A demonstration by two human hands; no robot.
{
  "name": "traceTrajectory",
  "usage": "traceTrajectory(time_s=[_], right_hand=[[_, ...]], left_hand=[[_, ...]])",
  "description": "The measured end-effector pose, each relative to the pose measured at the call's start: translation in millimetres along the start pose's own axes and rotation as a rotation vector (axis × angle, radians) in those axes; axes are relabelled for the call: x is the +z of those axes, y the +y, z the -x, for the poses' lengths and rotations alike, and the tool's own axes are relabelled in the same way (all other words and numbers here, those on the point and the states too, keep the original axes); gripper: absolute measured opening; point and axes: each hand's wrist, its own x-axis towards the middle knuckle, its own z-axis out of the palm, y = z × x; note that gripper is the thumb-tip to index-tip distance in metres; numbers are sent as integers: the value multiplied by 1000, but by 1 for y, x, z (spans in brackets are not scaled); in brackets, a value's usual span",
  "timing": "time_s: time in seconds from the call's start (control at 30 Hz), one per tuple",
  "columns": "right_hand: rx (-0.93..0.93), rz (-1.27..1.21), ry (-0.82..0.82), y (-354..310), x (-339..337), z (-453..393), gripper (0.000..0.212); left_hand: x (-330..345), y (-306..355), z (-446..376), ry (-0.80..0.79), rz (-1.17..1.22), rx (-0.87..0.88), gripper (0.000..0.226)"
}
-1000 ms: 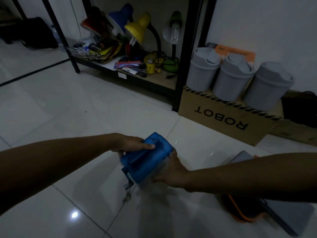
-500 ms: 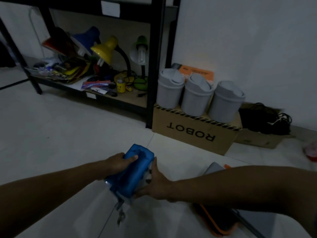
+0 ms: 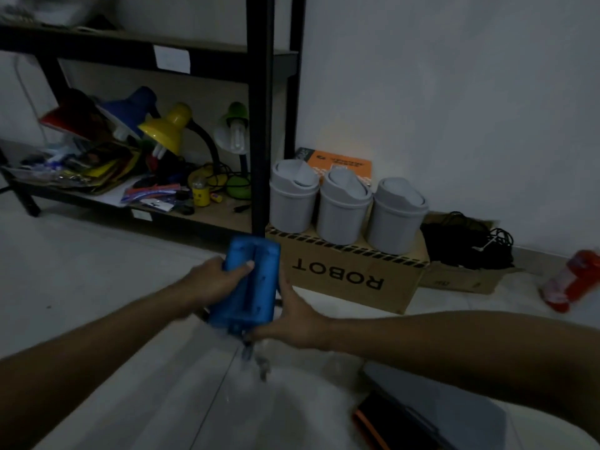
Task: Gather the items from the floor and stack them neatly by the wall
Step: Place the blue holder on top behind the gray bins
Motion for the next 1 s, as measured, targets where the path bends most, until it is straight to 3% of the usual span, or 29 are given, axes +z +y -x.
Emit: traceTrajectory(time_s=[0.2,0.4,0.6,0.73,0.87,1.0], right_hand=[[-184,-53,80,-70,-46,-25,114],[-258,-46,166,-113,-87,-27,102],[-325,-32,254,-141,-151,-3,104],[-317,6,278,-167,-209,14,99],[-286,17,301,-182,-260,36,90],[-261,-27,390,-177,-313,49,98]], left_hand=[[-58,60,11,73,140,103,46],[-79,114,27,178,260,186,66],[-70,177,46,188,249,287,81],[-56,224,58,190,254,364,61],[-36,271,65,156,285,399,60],[-4,319,57,138,330,459,67]])
